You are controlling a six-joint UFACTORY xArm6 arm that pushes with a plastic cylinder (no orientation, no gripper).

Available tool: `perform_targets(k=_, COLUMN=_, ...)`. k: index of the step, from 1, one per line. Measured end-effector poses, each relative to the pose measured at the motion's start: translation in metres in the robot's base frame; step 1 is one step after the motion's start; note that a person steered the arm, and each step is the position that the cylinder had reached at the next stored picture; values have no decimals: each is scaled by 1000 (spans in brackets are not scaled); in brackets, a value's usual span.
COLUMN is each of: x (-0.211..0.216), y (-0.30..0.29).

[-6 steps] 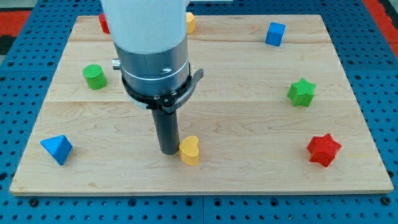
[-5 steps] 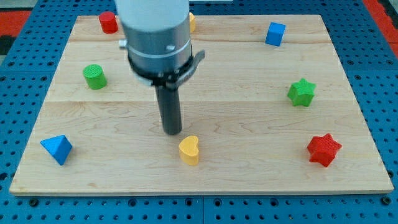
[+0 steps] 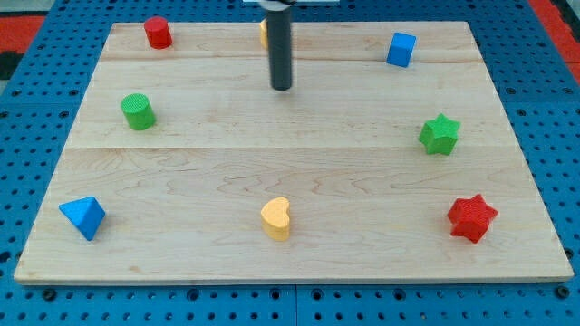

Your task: Move the blue cube towards the top right

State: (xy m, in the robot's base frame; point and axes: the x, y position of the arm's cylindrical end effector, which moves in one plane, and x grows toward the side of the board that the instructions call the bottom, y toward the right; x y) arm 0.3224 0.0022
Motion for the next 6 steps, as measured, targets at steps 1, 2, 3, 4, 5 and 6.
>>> perform_targets(k=1, x=-17, y=41)
perform_targets(k=2, x=-33, y=85)
perform_targets(k=3, x=-47, y=122)
perform_targets(k=4, x=-55, y=153)
perform_targets(k=5, x=-67, y=178)
perform_targets(k=6, x=-68, y=178)
